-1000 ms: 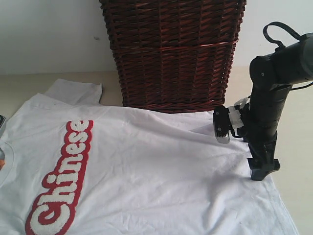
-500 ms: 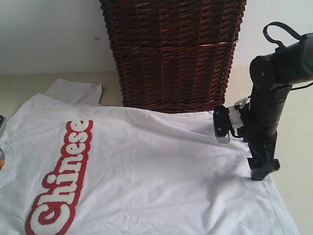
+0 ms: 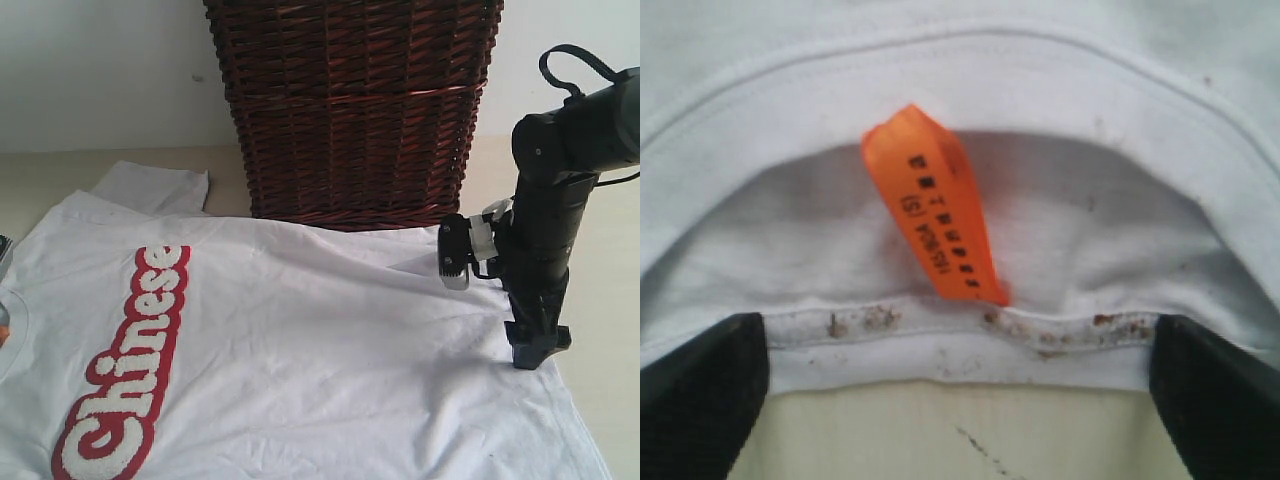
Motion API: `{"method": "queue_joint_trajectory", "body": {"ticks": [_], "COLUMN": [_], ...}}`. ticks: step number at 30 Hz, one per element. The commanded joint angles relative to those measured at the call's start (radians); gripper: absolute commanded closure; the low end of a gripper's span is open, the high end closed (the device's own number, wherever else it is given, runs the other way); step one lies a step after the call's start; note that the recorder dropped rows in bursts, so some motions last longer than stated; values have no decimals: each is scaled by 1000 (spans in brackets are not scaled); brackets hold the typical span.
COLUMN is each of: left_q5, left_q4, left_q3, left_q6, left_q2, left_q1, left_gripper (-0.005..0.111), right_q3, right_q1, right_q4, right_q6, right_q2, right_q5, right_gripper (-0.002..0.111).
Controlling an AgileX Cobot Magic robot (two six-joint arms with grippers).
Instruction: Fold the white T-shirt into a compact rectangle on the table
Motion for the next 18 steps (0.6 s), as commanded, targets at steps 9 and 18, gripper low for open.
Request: {"method": "queue_joint_trajectory", "body": {"ticks": [9, 18], "left_q5": [-1, -1], "left_q4": [-7, -7], "left_q3": [6, 6], "left_q6": [1, 1], "left_q2": [-3, -3], "left_q1": [-5, -5], "left_gripper": [1, 1], "right_q3": [10, 10], "right_q1": [-4, -4], "right_q4": [-37, -38], "right_q6": [13, 15], "right_q2": [70, 84], "right_q5": [-4, 53], "right_gripper": [72, 108]}}
